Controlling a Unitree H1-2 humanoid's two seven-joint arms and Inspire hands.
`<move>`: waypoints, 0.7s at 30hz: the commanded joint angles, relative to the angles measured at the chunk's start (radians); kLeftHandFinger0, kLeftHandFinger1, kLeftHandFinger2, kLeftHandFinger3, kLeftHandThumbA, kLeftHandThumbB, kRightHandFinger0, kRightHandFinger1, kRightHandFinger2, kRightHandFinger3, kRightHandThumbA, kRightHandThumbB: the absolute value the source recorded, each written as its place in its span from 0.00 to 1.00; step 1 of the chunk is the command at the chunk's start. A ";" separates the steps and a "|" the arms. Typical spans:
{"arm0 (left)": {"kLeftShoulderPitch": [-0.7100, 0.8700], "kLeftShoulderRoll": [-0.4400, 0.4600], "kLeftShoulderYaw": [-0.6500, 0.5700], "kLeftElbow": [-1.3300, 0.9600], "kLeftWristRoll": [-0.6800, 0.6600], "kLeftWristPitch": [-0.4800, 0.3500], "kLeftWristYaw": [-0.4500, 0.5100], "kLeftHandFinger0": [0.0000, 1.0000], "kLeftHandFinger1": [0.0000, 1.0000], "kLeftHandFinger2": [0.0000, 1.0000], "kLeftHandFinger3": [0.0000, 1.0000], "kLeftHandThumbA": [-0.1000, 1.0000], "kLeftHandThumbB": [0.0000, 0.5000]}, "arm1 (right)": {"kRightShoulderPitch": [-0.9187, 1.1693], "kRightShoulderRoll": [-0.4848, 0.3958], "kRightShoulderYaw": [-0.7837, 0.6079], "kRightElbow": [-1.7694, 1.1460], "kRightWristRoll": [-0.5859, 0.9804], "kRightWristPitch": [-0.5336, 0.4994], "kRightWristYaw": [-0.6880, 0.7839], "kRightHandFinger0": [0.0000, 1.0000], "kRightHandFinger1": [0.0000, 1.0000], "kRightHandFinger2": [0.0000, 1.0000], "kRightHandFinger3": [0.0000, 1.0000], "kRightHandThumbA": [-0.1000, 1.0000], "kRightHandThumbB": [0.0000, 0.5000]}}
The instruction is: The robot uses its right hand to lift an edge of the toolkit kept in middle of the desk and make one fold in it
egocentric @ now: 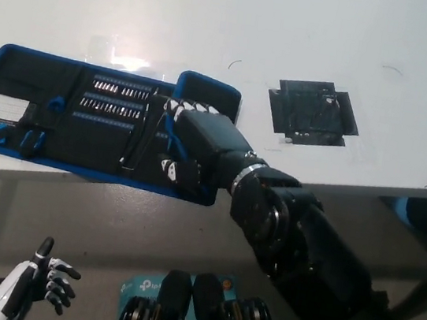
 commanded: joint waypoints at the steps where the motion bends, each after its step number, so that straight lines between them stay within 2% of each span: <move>1: 0.006 0.018 0.000 -0.001 0.007 -0.028 -0.010 0.26 0.29 0.29 0.40 1.00 1.00 | -0.056 -0.027 -0.043 -0.096 0.025 0.019 0.070 1.00 1.00 1.00 1.00 0.67 1.00; 5: 0.015 0.017 0.001 -0.007 0.007 -0.028 -0.009 0.29 0.31 0.29 0.41 1.00 1.00 | -0.048 -0.069 -0.095 -0.160 0.043 0.017 0.083 1.00 1.00 1.00 1.00 0.67 1.00; 14: 0.026 0.012 0.009 -0.011 0.004 -0.026 -0.002 0.26 0.29 0.29 0.40 1.00 1.00 | -0.006 -0.138 -0.222 -0.252 0.112 -0.009 0.085 1.00 1.00 1.00 1.00 0.60 1.00; 15: 0.024 0.011 0.011 -0.003 -0.003 -0.027 -0.006 0.27 0.29 0.30 0.40 1.00 1.00 | 0.023 -0.163 -0.266 -0.290 0.147 -0.035 0.074 1.00 1.00 1.00 1.00 0.55 0.95; 16: 0.024 0.011 0.012 -0.002 -0.004 -0.028 -0.006 0.27 0.29 0.30 0.40 1.00 1.00 | 0.027 -0.164 -0.272 -0.294 0.150 -0.039 0.074 1.00 1.00 1.00 1.00 0.55 0.95; 18: 0.024 0.012 0.009 -0.004 0.003 -0.026 -0.004 0.28 0.29 0.29 0.39 1.00 1.00 | 0.064 -0.179 -0.323 -0.331 0.196 -0.052 0.065 1.00 1.00 1.00 1.00 0.52 0.90; 21: 0.024 0.011 0.007 -0.009 0.009 -0.023 -0.001 0.27 0.29 0.29 0.39 1.00 1.00 | 0.097 -0.180 -0.374 -0.346 0.249 -0.083 0.056 1.00 1.00 1.00 1.00 0.48 0.89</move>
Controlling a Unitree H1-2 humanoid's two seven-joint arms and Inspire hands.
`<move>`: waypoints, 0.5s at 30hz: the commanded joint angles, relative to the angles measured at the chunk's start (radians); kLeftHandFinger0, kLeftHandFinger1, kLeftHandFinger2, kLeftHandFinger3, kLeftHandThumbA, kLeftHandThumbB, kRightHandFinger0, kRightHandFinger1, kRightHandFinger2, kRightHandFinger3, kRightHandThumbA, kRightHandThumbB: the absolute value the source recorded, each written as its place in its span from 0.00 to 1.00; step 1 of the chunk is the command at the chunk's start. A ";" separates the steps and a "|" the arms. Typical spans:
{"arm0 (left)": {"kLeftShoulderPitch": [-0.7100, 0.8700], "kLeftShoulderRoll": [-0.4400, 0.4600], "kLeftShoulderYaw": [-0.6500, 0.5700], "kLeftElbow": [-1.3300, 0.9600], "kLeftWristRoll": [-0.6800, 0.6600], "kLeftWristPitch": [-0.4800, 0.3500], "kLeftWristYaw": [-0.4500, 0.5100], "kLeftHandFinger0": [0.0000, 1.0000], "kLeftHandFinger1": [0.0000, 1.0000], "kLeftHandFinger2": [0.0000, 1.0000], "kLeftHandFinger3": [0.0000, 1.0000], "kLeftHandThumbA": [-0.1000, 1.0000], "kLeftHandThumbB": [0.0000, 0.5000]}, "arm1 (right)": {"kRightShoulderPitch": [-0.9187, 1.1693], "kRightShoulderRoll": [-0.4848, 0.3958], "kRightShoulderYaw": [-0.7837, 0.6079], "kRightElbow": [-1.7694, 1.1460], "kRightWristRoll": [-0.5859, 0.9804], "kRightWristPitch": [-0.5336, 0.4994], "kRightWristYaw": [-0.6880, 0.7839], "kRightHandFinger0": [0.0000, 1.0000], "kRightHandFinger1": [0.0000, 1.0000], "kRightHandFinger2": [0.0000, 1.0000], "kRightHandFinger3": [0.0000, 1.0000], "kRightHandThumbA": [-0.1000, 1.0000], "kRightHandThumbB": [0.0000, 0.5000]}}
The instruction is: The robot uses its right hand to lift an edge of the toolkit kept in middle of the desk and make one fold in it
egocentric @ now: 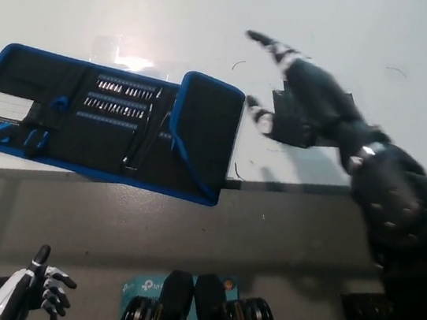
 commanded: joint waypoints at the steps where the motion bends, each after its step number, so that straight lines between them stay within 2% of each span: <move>1: 0.000 0.011 0.003 -0.007 0.005 -0.023 -0.002 0.26 0.29 0.28 0.38 1.00 1.00 | 0.052 -0.015 -0.111 -0.059 0.167 -0.102 -0.028 1.00 1.00 1.00 1.00 0.46 0.82; 6: 0.005 0.004 0.004 -0.001 0.003 -0.033 0.001 0.23 0.26 0.26 0.36 1.00 1.00 | 0.150 -0.015 -0.223 -0.068 0.261 -0.192 -0.058 1.00 1.00 1.00 1.00 0.48 0.76; 10: 0.002 0.005 0.010 -0.004 -0.008 -0.026 -0.003 0.26 0.27 0.27 0.36 1.00 1.00 | 0.242 0.004 -0.318 -0.054 0.319 -0.301 -0.122 1.00 1.00 1.00 1.00 0.34 0.65; 11: 0.005 0.004 0.012 -0.008 -0.011 -0.021 -0.002 0.26 0.27 0.28 0.36 1.00 1.00 | 0.280 0.018 -0.358 -0.051 0.353 -0.313 -0.138 1.00 1.00 1.00 1.00 0.24 0.58; 12: 0.006 0.003 0.014 -0.011 -0.014 -0.015 -0.001 0.26 0.27 0.28 0.36 1.00 1.00 | 0.296 0.025 -0.373 -0.052 0.359 -0.318 -0.148 1.00 1.00 1.00 1.00 0.24 0.58; 13: 0.008 0.004 0.014 -0.014 -0.011 -0.021 -0.001 0.24 0.26 0.28 0.36 1.00 1.00 | 0.349 0.040 -0.420 -0.037 0.381 -0.352 -0.183 0.99 1.00 1.00 1.00 0.18 0.50; 15: 0.005 0.010 0.014 0.000 -0.011 -0.043 -0.007 0.23 0.26 0.28 0.37 1.00 1.00 | 0.369 0.054 -0.449 -0.025 0.391 -0.362 -0.197 0.87 1.00 1.00 1.00 0.14 0.52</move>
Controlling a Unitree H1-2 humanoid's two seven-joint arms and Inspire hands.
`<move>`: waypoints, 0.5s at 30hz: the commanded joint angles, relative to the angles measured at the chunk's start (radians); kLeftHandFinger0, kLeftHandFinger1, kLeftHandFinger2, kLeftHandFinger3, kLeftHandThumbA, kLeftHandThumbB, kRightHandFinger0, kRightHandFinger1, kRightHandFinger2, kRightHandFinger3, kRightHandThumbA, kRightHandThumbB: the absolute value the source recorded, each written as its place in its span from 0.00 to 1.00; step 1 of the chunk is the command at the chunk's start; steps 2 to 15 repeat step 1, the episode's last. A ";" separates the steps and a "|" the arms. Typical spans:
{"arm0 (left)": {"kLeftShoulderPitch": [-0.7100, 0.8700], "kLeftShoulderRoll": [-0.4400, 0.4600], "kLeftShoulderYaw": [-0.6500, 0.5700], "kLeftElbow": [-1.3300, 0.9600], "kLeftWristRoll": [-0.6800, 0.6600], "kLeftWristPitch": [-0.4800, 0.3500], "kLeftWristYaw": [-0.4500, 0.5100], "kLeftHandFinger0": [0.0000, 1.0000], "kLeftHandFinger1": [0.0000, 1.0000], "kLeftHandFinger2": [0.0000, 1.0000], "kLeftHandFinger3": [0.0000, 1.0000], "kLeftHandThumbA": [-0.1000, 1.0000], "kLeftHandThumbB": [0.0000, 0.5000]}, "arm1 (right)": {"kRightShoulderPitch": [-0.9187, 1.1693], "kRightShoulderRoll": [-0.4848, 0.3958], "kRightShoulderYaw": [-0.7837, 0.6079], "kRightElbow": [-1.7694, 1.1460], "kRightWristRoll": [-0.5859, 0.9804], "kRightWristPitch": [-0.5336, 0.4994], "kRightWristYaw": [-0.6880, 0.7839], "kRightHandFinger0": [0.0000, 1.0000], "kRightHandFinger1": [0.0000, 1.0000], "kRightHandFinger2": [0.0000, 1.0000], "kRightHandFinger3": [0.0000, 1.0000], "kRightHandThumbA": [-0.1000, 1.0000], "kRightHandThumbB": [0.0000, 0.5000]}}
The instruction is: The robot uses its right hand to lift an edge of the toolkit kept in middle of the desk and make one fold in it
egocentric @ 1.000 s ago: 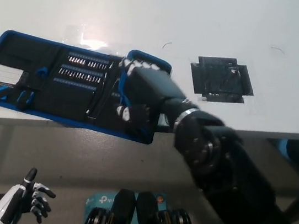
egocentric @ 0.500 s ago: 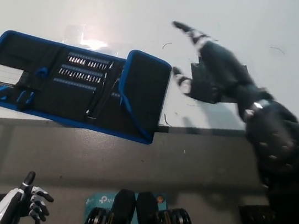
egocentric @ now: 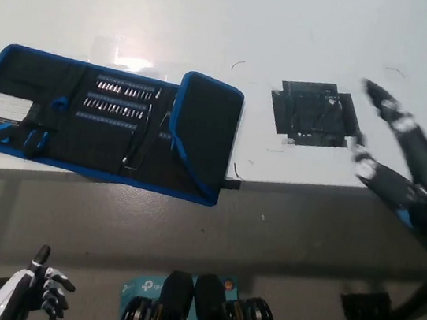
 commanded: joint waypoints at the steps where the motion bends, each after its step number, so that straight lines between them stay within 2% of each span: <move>1: 0.006 0.012 0.011 -0.003 -0.005 -0.043 -0.004 0.22 0.26 0.28 0.37 1.00 1.00 | 0.059 0.021 -0.089 0.005 0.113 -0.179 -0.124 0.84 1.00 1.00 1.00 0.15 0.48; 15: 0.006 0.012 0.011 -0.003 -0.005 -0.043 -0.004 0.22 0.26 0.28 0.37 1.00 1.00 | 0.059 0.021 -0.089 0.005 0.113 -0.179 -0.124 0.84 1.00 1.00 1.00 0.15 0.48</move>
